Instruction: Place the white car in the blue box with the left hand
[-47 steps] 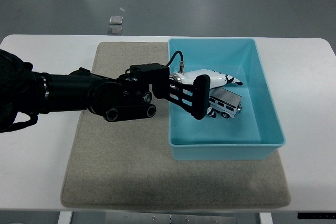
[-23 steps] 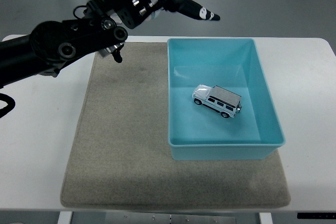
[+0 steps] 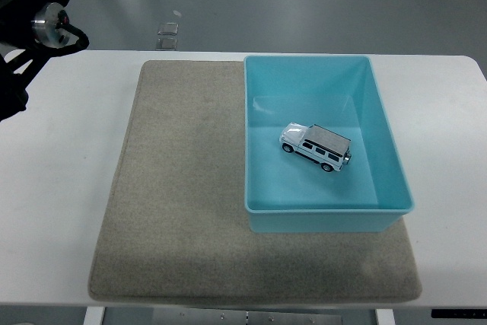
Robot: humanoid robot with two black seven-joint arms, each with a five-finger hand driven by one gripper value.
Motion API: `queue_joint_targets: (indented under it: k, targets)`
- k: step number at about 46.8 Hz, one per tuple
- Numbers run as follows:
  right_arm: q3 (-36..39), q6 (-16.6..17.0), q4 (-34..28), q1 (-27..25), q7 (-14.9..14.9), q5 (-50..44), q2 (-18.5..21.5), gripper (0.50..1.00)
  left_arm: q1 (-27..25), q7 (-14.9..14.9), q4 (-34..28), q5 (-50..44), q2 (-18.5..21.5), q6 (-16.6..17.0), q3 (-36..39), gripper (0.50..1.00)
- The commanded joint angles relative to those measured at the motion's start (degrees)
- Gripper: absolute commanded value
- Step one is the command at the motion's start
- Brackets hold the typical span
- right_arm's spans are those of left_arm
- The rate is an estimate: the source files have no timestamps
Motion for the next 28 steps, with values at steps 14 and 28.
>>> queue_joint_targets:
  k: [14, 28]
  targets:
    - [0.0, 0.0, 0.0, 0.0, 0.0, 0.0, 0.0, 0.936, 8.7, 0.0, 2.5, -6.9, 0.1, -4.0, -6.6, 1.0]
    - [0.0, 0.0, 0.0, 0.0, 0.0, 0.0, 0.0, 0.936, 15.9, -1.5, 2.7, -10.6, 0.4, -15.1, -9.1, 1.0]
